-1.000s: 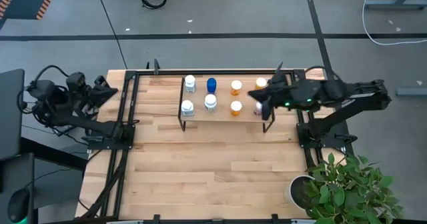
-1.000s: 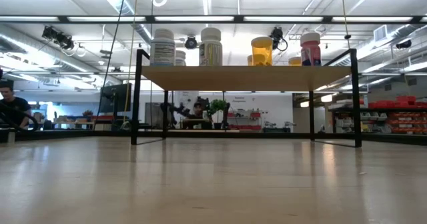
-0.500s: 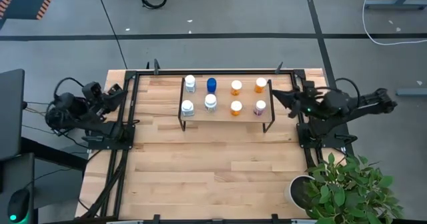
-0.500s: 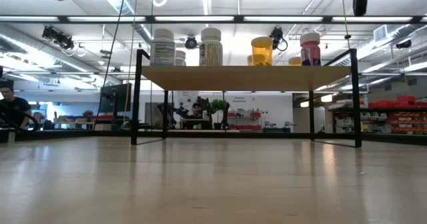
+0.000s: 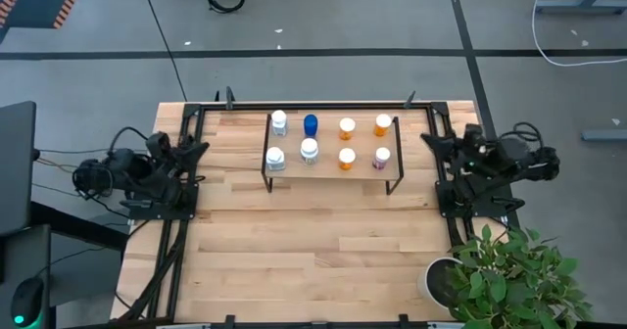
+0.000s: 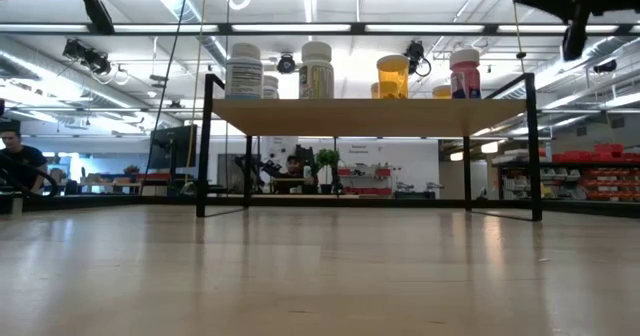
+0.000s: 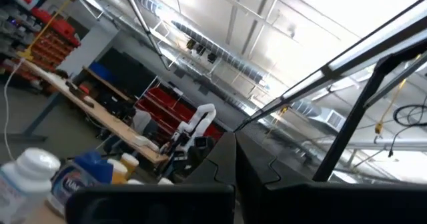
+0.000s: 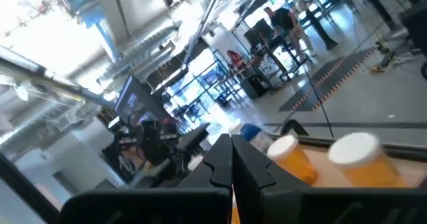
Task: Pick and place medicine bottles onto shelf by color
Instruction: Return to Home Position
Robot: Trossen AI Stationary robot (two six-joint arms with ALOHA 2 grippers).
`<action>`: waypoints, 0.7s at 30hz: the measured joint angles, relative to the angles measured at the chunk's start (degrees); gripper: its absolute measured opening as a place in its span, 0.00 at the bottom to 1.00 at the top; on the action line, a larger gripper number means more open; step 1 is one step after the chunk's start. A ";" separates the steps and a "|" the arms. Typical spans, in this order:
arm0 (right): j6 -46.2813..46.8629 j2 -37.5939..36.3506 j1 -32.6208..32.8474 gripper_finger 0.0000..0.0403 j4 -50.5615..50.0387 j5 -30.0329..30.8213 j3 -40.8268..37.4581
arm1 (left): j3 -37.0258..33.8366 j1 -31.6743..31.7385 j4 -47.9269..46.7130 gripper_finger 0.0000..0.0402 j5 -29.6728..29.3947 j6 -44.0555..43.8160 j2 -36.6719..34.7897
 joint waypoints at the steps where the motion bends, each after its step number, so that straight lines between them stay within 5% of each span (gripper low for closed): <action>1: 0.30 0.12 -0.04 0.01 0.05 -0.36 -0.31 | -1.15 0.00 1.05 0.01 -0.13 -0.79 0.00; 10: 2.54 0.07 0.00 0.01 -6.92 -4.87 -1.50 | -14.55 0.11 20.27 0.01 -0.14 -3.37 0.04; 21: 0.14 0.07 0.00 0.01 -9.96 -13.00 -1.54 | -15.21 0.44 15.39 0.00 0.32 0.00 0.00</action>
